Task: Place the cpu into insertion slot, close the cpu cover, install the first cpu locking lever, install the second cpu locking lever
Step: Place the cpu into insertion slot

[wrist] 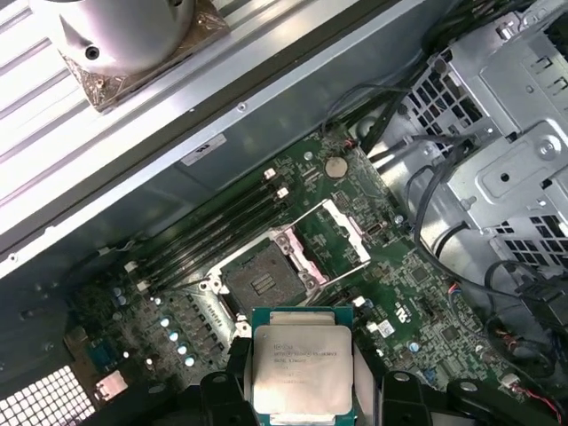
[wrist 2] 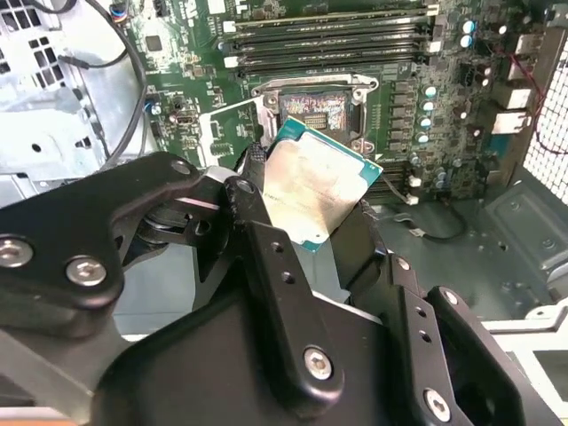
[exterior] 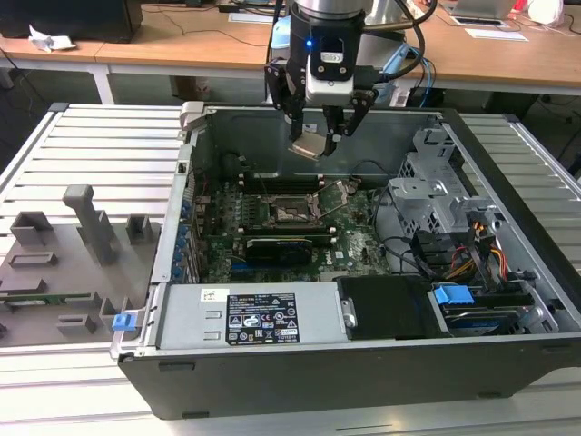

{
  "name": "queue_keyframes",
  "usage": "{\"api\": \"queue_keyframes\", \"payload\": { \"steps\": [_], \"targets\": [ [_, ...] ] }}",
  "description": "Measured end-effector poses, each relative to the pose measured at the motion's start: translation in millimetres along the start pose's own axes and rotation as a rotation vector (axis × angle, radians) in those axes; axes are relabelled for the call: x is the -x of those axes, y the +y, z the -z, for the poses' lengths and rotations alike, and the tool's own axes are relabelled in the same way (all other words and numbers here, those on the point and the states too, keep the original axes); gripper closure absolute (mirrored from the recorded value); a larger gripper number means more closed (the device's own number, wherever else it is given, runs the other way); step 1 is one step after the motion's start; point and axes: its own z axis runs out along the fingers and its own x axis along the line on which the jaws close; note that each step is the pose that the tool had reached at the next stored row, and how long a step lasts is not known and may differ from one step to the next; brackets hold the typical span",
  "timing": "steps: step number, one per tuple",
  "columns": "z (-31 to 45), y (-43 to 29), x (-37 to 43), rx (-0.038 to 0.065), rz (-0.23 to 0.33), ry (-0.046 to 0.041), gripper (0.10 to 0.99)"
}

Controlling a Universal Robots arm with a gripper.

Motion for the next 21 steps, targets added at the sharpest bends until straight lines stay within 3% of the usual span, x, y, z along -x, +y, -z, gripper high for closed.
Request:
{"api": "queue_keyframes", "payload": {
  "steps": [4,16,21],
  "targets": [
    [-1.0,-0.1,0.0,0.001,-0.059,-0.0051,0.545],
    [-3.2,-0.2,0.0,0.003,-0.159,-0.0140,0.545],
    [-4.6,-0.3,-0.1,0.005,-0.267,-0.0234,0.545]
  ]
}}
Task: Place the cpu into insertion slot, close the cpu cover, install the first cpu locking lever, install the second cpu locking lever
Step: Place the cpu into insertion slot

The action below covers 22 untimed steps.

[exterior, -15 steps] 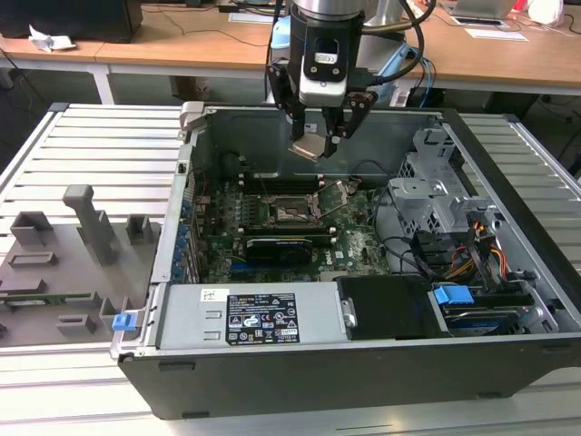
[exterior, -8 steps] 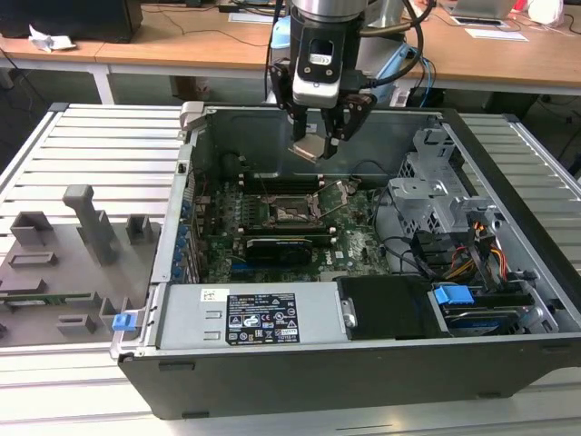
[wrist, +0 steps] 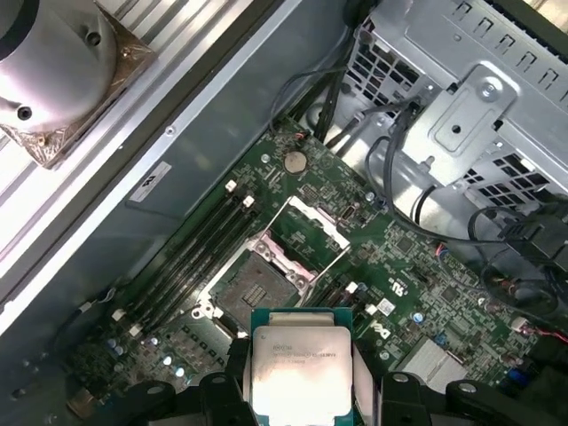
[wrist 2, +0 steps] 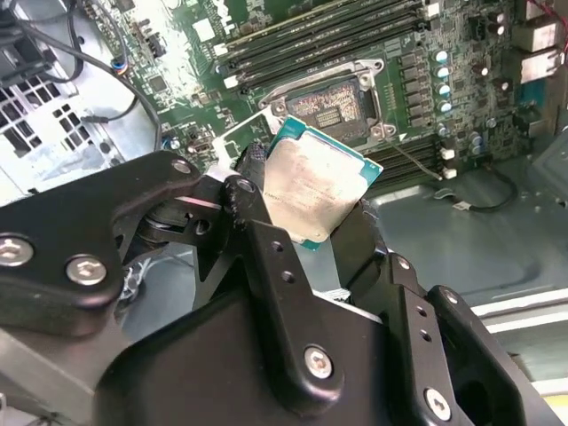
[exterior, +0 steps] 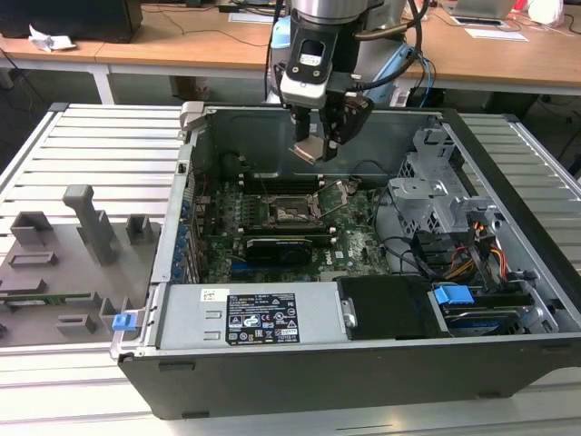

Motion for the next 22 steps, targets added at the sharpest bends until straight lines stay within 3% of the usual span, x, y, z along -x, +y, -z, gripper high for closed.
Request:
{"api": "queue_keyframes", "payload": {
  "steps": [3,10,22],
  "targets": [
    [-0.2,-0.7,-0.5,0.000,-0.035,-0.0031,0.545],
    [-0.4,-7.7,-6.2,0.001,-0.056,-0.0050,0.545],
    [-2.6,-8.3,-6.5,0.002,-0.111,-0.0095,0.545]
  ]
}}
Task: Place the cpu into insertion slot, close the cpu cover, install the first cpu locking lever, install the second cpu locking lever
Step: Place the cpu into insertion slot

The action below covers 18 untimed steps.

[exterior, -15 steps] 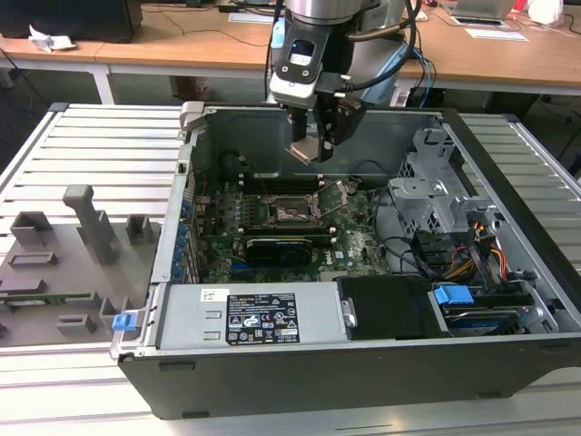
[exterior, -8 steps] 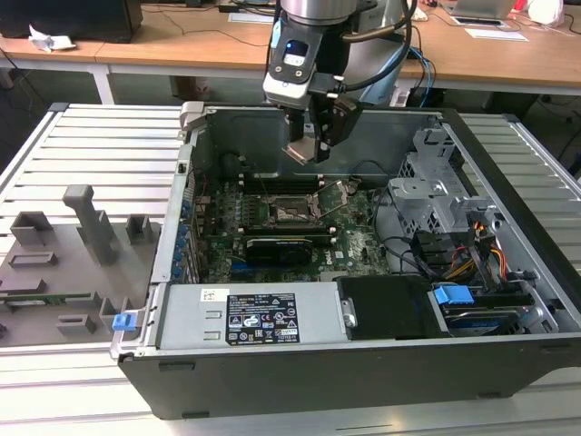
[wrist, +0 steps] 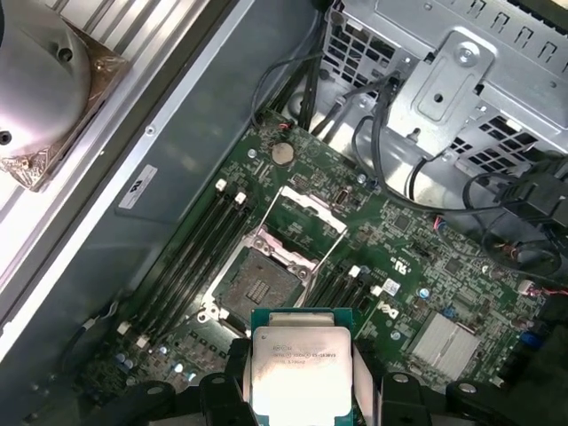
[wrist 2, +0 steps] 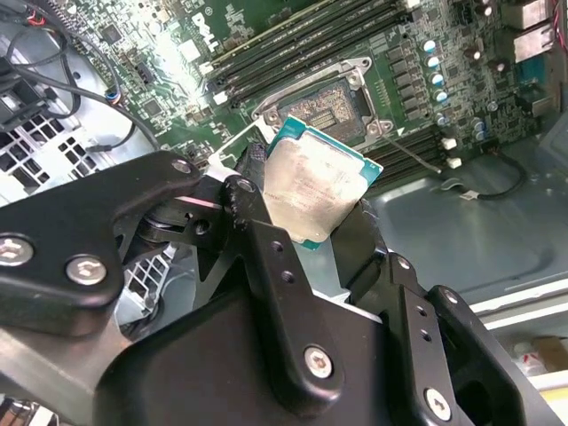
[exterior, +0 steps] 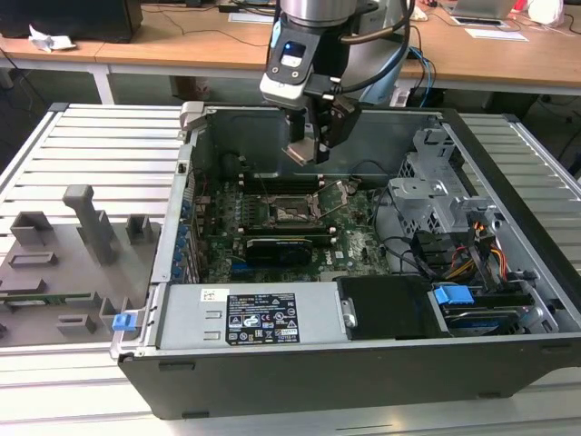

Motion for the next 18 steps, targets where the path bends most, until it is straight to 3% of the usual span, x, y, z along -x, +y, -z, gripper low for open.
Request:
{"api": "queue_keyframes", "payload": {
  "steps": [10,18],
  "targets": [
    [-2.9,-0.3,0.0,0.000,-0.048,-0.0036,0.545],
    [-9.6,-0.9,0.1,-0.007,-0.084,-0.0018,0.545]
  ]
}}
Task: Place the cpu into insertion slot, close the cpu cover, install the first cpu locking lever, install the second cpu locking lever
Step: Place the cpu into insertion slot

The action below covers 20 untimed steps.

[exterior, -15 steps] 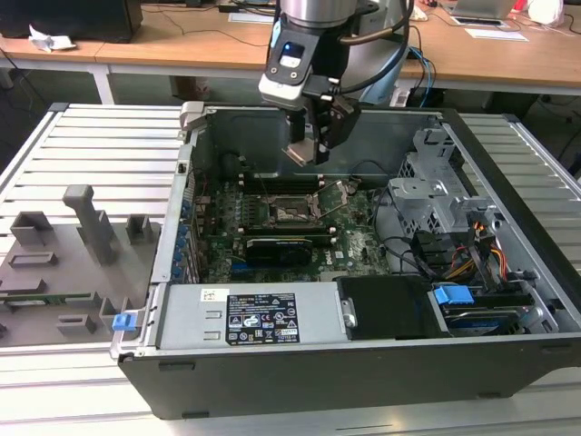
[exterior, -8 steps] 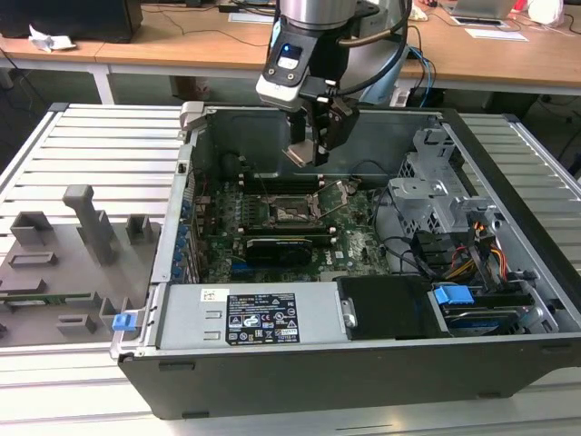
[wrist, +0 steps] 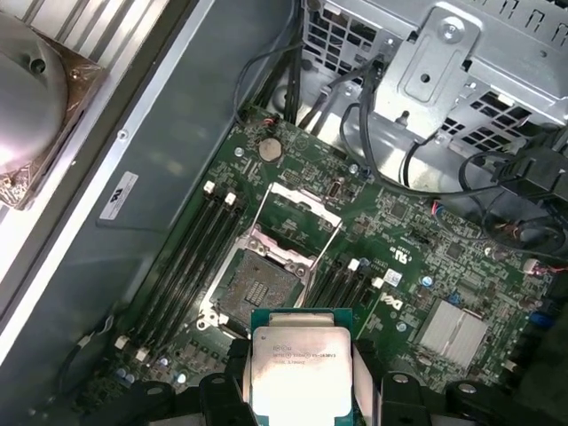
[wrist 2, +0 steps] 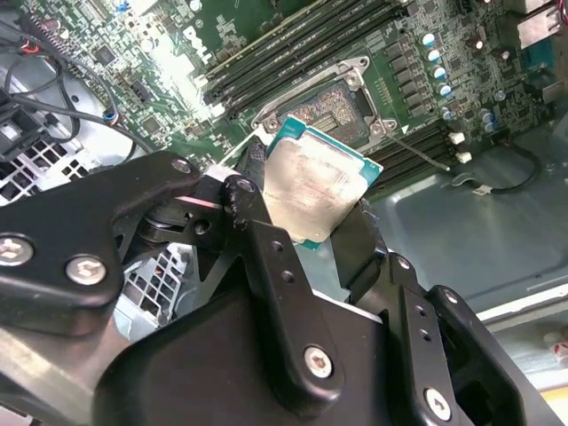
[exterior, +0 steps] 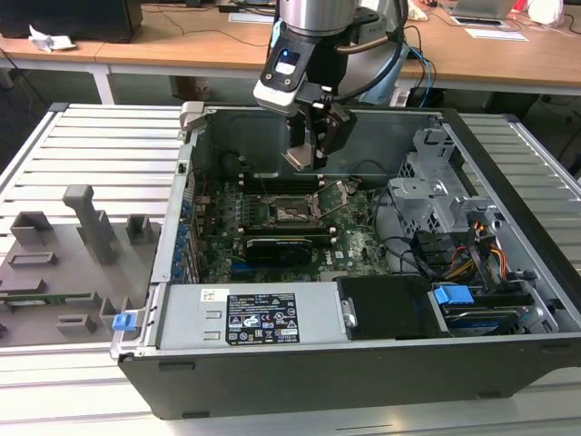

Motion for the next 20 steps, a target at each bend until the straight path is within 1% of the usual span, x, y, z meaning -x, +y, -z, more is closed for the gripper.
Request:
{"api": "queue_keyframes", "payload": {
  "steps": [6,11,17,19,20],
  "targets": [
    [-4.8,-0.3,0.0,-0.002,-0.077,-0.0038,0.545],
    [-8.4,-0.6,0.1,-0.003,-0.090,-0.0045,0.545],
    [-14.4,-1.1,0.2,-0.003,-0.094,-0.0049,0.545],
    [-16.3,-1.3,0.2,-0.003,-0.111,-0.0067,0.545],
    [-18.0,-1.4,0.3,-0.002,-0.135,-0.0086,0.545]
  ]
}}
